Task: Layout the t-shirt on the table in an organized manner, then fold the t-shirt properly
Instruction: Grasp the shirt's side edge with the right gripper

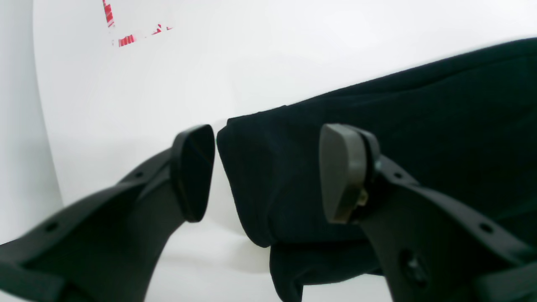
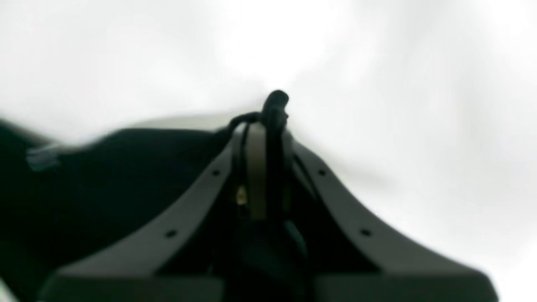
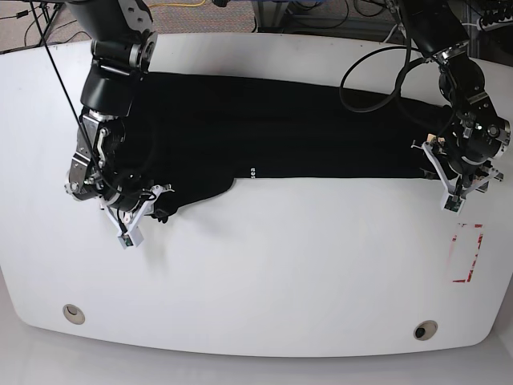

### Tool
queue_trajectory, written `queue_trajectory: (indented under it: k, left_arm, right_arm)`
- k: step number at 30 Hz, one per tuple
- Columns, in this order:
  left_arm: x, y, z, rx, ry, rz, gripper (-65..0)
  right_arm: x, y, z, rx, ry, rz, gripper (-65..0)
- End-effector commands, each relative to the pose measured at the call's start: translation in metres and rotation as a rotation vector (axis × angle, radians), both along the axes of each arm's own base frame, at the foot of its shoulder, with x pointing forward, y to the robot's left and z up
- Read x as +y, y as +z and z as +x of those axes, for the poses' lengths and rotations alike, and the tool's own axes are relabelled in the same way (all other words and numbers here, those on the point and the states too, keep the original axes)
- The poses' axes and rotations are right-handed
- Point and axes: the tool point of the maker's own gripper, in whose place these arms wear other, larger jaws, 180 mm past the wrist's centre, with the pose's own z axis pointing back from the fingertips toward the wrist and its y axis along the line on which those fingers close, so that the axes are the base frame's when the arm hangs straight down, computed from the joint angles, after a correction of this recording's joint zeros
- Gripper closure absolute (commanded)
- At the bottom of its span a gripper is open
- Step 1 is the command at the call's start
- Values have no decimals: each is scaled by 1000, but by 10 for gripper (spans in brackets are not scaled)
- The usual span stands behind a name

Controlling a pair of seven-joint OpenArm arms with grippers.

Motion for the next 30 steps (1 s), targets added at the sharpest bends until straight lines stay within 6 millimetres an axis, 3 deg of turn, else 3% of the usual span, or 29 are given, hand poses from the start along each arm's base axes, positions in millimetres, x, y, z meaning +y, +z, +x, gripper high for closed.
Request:
queue_trajectory:
  k: [1, 7, 12, 21, 30]
  left_arm:
    - [3, 13, 8, -45, -4, 12, -372]
    - [-5, 11, 10, -38, -28, 14, -372]
    - [-9, 10, 11, -33, -43, 15, -372]
    - [-10, 9, 11, -33, -45, 15, -372]
    - [-10, 9, 11, -31, -44, 15, -372]
  right_arm:
    - [7, 45, 9, -114, 33, 28, 0]
    - [34, 81, -17, -172, 137, 131, 0]
    - [56, 95, -46, -186, 221, 228, 0]
    - [61, 68, -92, -69, 293, 279, 0]
    - [75, 49, -131, 46, 408, 306, -82]
